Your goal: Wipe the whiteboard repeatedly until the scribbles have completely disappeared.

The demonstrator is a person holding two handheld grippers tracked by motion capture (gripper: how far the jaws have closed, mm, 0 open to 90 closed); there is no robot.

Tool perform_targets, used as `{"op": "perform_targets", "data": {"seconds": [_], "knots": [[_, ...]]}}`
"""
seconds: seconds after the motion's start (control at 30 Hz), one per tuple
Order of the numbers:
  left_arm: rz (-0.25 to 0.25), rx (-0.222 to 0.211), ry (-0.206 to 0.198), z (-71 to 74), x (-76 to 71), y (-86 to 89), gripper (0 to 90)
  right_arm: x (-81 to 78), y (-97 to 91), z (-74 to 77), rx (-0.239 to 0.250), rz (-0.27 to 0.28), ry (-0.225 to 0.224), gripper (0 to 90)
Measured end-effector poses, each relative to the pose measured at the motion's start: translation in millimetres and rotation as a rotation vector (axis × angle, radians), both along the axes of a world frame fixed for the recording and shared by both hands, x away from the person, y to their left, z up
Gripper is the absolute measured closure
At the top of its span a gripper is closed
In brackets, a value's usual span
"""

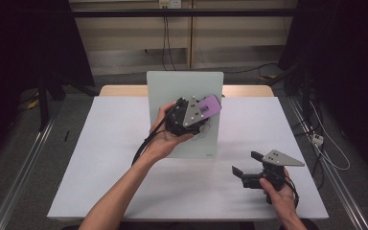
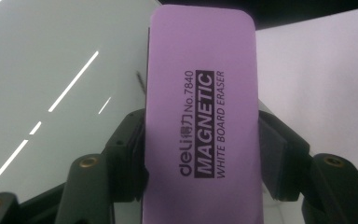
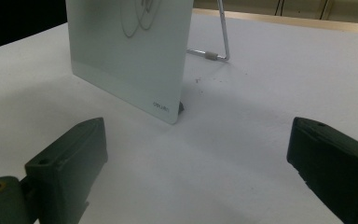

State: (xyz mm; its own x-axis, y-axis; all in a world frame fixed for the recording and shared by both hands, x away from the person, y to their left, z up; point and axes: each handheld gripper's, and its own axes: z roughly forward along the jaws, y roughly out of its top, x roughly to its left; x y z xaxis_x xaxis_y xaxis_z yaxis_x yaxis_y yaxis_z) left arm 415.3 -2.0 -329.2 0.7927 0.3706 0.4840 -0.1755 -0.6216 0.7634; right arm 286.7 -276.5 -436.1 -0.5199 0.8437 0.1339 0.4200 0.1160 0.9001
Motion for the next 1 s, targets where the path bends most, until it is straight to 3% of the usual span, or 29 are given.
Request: {"op": "perform_targets", "data": {"seconds": [0.2,0.33,0.5,0.8,1.0], "knots": [[-0.018,0.032,0.022,-12.2,-5.4,-3.3,41.0,0.3,0.1,-0.1,-0.003,0.001,-0.002,4.9],[-0.013,0.038,0.043,-12.4,-6.3,-4.6,41.1,0.4,0.0,-0.1,-0.003,0.001,-0.003,4.9],[0.006,0.037,0.045,-1.5,-3.2,-2.4,41.1,0.4,0.1,0.0,-0.003,0.004,-0.003,4.9],[0.081,-0.079,0.032,38.5,15.4,19.4,41.1,0.1,0.1,0.1,-0.002,0.002,0.0,4.9],[0.084,-0.054,0.022,36.0,14.0,14.5,41.1,0.3,0.5,0.0,-0.001,0.005,0.0,4.8]]}}
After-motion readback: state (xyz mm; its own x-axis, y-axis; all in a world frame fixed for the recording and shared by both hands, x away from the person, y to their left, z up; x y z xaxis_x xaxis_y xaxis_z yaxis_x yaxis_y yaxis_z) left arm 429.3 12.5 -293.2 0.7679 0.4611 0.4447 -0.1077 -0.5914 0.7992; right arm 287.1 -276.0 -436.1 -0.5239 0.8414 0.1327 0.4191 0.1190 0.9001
